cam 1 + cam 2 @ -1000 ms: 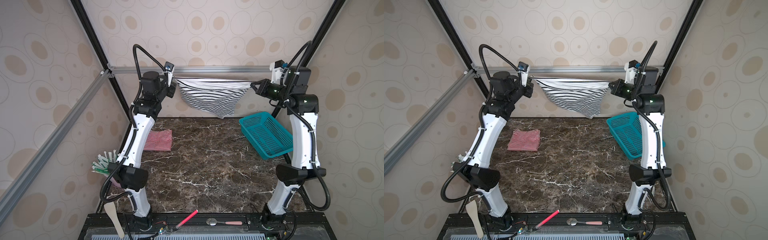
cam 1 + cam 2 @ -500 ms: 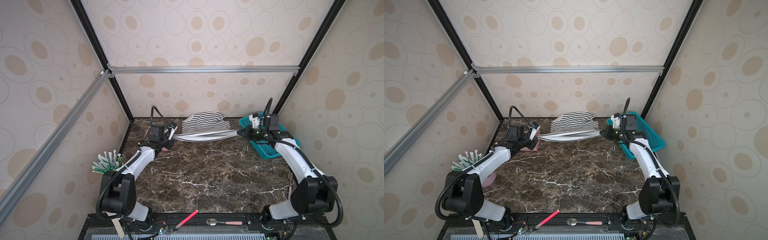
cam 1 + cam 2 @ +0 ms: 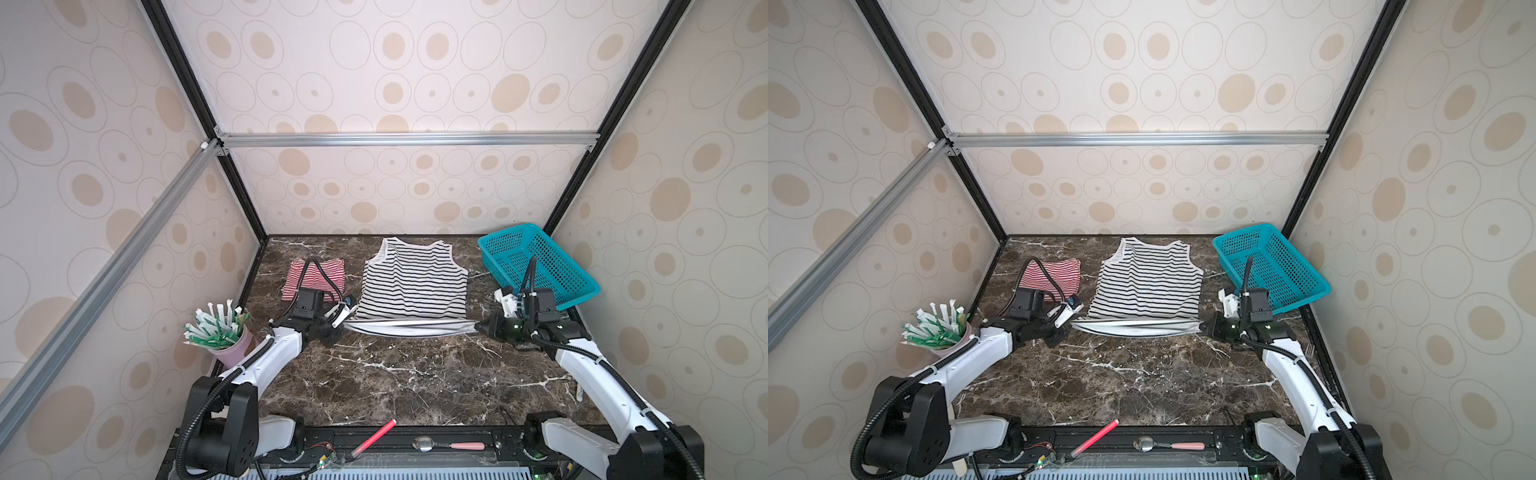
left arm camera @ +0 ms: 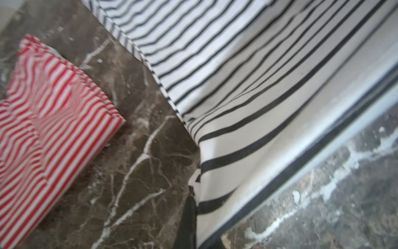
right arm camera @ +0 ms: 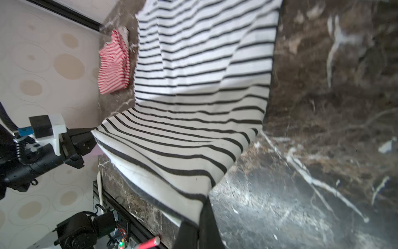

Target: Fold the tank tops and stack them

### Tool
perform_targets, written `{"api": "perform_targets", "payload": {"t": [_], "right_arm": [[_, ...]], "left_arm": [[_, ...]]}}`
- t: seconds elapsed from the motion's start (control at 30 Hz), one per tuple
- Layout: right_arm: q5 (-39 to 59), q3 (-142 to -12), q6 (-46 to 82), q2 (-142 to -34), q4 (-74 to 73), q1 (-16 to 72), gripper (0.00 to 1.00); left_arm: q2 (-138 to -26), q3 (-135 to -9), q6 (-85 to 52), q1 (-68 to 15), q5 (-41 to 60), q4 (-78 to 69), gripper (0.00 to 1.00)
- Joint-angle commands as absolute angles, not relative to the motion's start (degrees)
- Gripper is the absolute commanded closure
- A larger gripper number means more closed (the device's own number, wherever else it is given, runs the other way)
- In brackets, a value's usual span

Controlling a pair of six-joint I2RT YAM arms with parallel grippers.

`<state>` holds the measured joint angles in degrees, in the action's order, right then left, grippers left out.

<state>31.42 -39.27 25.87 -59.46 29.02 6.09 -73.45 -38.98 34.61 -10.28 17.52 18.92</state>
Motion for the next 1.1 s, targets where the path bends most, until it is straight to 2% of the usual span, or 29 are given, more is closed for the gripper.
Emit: {"api": "perform_targets", "payload": {"t": [0.0,0.17,0.43,0.73,0.8,0.93,1.07], "right_arm": [[29.2,-35.9,26.2,-55.2,32.4,6.6,1.00],[24.0,-32.3,28.8,-51.7,36.4,10.5,1.00],[7.7,-28.4,36.0,-52.5,40.4,23.2,1.00],[0.7,-27.7,40.6,-57.1,41.1,27.2,1.00],[-0.5,-27.7,41.5,-58.6,41.1,28.3,1.00],[-2.8,-28.5,42.4,-59.7,42.1,30.7,0.90],[-3.5,-30.1,42.9,-56.9,44.9,32.2,0.72]], "left_arm": [[-73.4,-38.7,41.4,-9.6,18.3,25.3,1.00],[-74.1,-39.3,44.7,-10.7,17.9,30.0,1.00],[-78.4,-39.4,47.8,-15.9,13.2,35.4,1.00],[-78.6,-36.6,47.8,-19.7,9.9,35.5,1.00],[-78.0,-36.7,47.7,-19.7,9.6,35.8,0.97],[-76.6,-37.2,47.9,-19.7,9.1,37.4,0.88],[-74.2,-38.9,48.7,-19.7,9.0,40.8,0.79]]}}
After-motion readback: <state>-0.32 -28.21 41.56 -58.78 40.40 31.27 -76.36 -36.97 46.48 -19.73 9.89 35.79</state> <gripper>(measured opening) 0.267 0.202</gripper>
